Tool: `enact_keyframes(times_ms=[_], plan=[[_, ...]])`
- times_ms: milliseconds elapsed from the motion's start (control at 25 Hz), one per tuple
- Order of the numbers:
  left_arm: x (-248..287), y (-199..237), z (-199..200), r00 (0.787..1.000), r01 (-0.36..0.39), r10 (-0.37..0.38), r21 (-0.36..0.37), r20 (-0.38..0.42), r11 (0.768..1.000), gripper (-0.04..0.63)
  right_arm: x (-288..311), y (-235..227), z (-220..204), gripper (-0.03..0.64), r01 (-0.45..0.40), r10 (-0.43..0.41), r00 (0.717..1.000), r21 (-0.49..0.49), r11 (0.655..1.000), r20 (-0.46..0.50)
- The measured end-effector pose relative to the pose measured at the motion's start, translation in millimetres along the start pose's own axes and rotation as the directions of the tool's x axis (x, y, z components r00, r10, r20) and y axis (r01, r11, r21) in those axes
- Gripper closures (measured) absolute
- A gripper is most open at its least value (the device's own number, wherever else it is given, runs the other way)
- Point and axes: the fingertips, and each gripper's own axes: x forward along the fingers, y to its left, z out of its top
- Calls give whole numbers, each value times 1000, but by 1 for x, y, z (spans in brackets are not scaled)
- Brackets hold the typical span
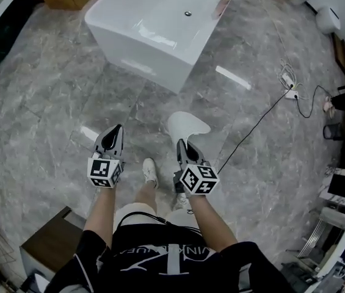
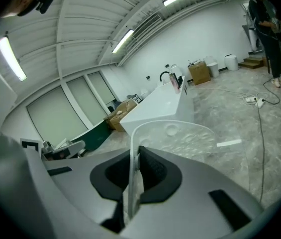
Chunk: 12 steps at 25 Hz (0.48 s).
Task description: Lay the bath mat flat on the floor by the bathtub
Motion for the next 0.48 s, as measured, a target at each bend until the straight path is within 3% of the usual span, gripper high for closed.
enact_keyframes(times_ms=[160, 320, 480], plan=[[11, 32, -18, 999, -20, 19, -10, -34, 1000, 580, 59, 44, 2, 589, -79, 79, 997, 89, 993, 7], [8, 59, -36, 997, -50, 49, -24, -62, 998, 580, 98, 87, 15, 589, -164, 153, 986, 191, 968, 72], [11, 76, -49, 996, -64, 62, -24, -72, 998, 580, 133, 85, 33, 589, -178, 129, 976, 311, 934, 173]])
